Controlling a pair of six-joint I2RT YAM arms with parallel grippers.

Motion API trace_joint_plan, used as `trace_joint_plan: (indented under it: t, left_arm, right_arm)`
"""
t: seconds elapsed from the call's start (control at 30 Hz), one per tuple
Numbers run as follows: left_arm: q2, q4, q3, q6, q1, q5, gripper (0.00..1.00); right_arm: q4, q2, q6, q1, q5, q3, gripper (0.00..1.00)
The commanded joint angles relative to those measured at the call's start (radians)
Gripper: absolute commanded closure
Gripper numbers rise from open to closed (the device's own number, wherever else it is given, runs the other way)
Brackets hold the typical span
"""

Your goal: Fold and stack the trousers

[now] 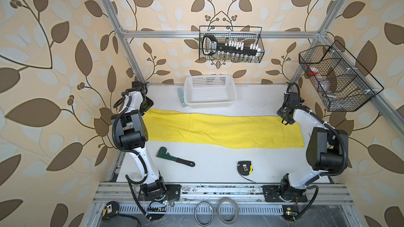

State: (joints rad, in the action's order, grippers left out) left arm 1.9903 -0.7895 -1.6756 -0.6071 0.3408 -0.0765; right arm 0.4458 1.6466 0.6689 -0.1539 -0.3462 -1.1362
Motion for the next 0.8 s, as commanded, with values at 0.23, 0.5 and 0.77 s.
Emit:
trace_joint_plan:
  t: [0.23, 0.5, 0.77]
  left_arm:
    - [-0.284, -0.071, 0.093, 0.091, -0.002, 0.127, 0.33]
    - [-0.517, 0.022, 0.425, 0.123, -0.033, 0.323, 0.23]
    - [-0.599, 0.085, 0.587, 0.141, -0.069, 0.391, 0.02]
  right_arm:
    - [0.079, -0.219, -0.082, 0.080, 0.131, 0.106, 0.42]
    - [0.090, -0.303, -0.126, 0.051, 0.166, 0.223, 0.32]
    - [0.028, -0.243, -0.098, 0.070, 0.288, 0.324, 0.31]
